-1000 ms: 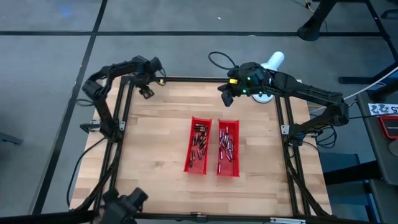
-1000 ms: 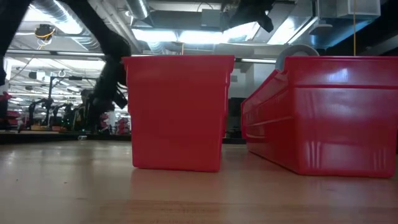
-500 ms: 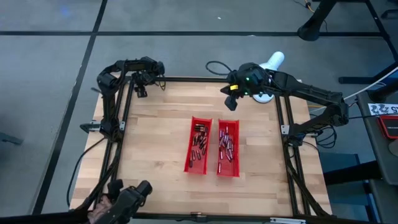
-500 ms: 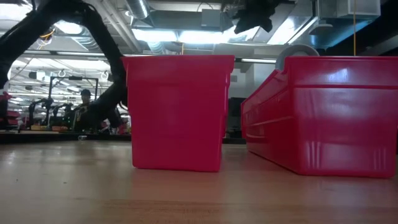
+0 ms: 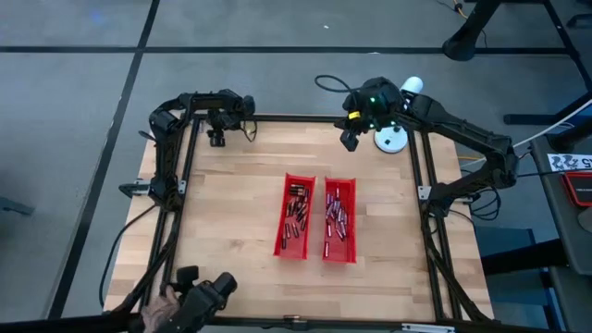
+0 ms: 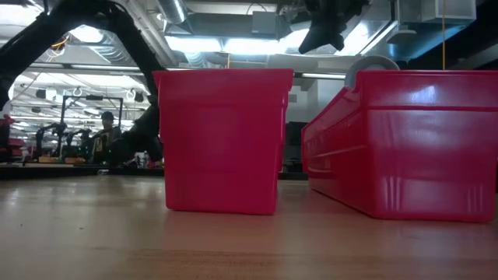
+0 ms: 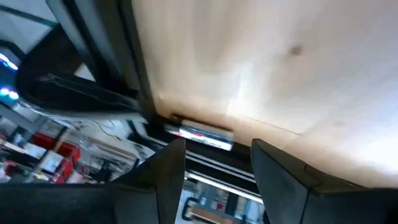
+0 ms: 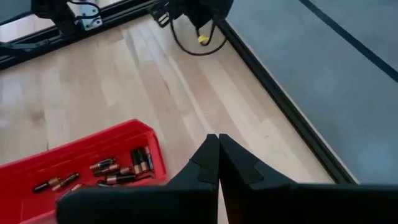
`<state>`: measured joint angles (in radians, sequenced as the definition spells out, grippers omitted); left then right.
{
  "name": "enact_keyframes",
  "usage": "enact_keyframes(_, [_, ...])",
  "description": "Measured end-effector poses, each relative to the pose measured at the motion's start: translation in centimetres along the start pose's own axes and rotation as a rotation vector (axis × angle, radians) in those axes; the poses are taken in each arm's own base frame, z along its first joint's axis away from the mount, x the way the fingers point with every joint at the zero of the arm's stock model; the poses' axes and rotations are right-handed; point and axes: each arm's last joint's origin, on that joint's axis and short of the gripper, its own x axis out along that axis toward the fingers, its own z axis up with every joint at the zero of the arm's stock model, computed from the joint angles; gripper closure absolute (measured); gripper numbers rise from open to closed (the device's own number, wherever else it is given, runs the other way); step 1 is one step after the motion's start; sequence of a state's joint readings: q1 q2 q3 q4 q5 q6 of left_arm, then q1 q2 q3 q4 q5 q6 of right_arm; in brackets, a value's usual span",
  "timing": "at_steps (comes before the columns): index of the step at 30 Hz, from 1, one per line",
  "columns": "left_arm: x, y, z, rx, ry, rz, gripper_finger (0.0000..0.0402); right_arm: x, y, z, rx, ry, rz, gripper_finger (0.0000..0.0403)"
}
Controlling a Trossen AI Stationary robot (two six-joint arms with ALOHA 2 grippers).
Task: Sort batteries
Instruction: Put the silver battery into the right red bin
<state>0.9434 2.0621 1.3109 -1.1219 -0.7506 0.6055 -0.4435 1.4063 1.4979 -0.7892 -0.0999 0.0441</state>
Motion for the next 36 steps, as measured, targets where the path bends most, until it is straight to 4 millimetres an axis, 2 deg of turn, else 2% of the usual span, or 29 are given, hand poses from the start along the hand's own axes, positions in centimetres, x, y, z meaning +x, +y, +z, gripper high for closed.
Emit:
enact_keyframes(7, [1.2,1.4,-0.4,0.009,0.007,0.032,0.0229,0.0,-0.2,-0.5,-0.003,0.049,0.031,0.0397])
enact_keyframes(16, [3.1,1.2,0.5,0.067,0.089,-0.023,0.0229,0.0,-0.2,-0.6,-0.011,0.059,0.034,0.0397])
enact_keyframes(24, [3.3,1.8,0.5,0.051,0.079,-0.045,0.0229,-0.1,-0.2,-0.8,-0.007,0.080,0.034,0.0397])
enact_keyframes(29, [3.0,1.2,0.4,0.092,0.063,-0.109,0.0229,-0.1,-0.2,-0.8,-0.003,0.080,0.034,0.0397])
enact_keyframes(36, [2.7,1.0,0.7,0.103,0.053,-0.111,0.0229,-0.1,-0.2,-0.7,-0.001,0.077,0.034,0.0397])
